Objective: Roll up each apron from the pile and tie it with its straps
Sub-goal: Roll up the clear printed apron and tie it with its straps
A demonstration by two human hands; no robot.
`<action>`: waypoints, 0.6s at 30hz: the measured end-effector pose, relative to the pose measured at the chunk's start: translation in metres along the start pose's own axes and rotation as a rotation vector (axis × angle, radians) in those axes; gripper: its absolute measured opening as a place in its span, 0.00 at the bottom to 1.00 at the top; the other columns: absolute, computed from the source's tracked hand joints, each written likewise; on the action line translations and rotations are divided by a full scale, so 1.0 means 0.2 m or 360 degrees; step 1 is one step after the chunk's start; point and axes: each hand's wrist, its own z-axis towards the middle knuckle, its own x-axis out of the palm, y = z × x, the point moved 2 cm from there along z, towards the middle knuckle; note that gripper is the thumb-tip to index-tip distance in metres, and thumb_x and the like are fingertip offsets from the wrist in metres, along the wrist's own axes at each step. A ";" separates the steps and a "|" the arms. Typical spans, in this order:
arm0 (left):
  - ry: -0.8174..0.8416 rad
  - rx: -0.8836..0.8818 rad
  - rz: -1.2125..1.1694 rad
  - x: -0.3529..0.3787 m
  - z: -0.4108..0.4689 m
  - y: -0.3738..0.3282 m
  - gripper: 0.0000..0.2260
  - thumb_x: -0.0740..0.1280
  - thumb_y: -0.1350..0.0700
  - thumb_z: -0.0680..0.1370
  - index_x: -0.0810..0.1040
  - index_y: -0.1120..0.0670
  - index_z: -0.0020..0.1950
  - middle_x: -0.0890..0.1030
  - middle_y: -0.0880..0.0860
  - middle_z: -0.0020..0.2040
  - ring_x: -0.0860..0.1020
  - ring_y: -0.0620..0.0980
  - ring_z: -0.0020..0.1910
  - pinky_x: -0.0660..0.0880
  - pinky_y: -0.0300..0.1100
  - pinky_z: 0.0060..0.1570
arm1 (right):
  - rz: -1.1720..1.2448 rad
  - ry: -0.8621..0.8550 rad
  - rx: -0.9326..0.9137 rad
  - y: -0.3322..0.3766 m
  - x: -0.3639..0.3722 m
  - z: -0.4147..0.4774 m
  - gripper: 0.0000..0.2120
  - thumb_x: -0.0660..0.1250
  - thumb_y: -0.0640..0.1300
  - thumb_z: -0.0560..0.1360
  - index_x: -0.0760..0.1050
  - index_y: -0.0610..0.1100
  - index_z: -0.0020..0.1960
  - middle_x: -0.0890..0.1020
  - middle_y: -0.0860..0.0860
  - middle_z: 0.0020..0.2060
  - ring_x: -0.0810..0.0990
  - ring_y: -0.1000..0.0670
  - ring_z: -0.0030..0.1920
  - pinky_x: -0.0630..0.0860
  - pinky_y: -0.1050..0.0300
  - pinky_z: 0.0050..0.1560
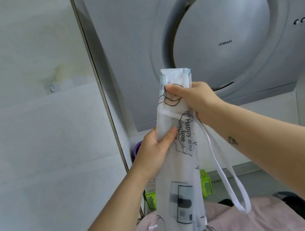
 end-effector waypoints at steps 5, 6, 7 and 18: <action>-0.0154 -0.0008 0.0084 -0.03 0.00 0.06 0.13 0.65 0.45 0.78 0.80 0.51 0.55 0.85 0.50 0.49 0.83 0.51 0.50 0.79 0.49 0.51 | -0.0422 -0.0019 0.0073 -0.03 -0.05 -0.03 0.16 0.71 0.55 0.72 0.76 0.43 0.48 0.79 0.51 0.43 0.78 0.51 0.43 0.74 0.58 0.46; -0.0208 -0.0015 0.0090 -0.06 0.00 0.07 0.13 0.65 0.44 0.78 0.80 0.50 0.55 0.85 0.50 0.49 0.83 0.50 0.49 0.79 0.49 0.51 | -0.0555 -0.0131 -0.0091 -0.01 -0.07 -0.06 0.15 0.70 0.55 0.72 0.74 0.44 0.50 0.75 0.53 0.43 0.74 0.54 0.42 0.71 0.60 0.45; -0.0263 -0.0022 0.0094 -0.08 0.01 0.07 0.13 0.64 0.43 0.78 0.80 0.50 0.55 0.85 0.50 0.48 0.83 0.49 0.48 0.80 0.47 0.50 | -0.0590 -0.0213 -0.0258 0.00 -0.08 -0.11 0.13 0.69 0.52 0.74 0.74 0.44 0.51 0.75 0.52 0.43 0.74 0.55 0.42 0.70 0.61 0.45; -0.0209 0.0101 0.0046 -0.09 0.01 -0.05 0.09 0.63 0.48 0.79 0.79 0.47 0.55 0.85 0.49 0.49 0.83 0.49 0.50 0.79 0.52 0.54 | -0.0401 0.0536 0.0404 -0.13 0.03 -0.26 0.17 0.66 0.64 0.71 0.77 0.54 0.52 0.83 0.50 0.49 0.81 0.49 0.49 0.77 0.46 0.56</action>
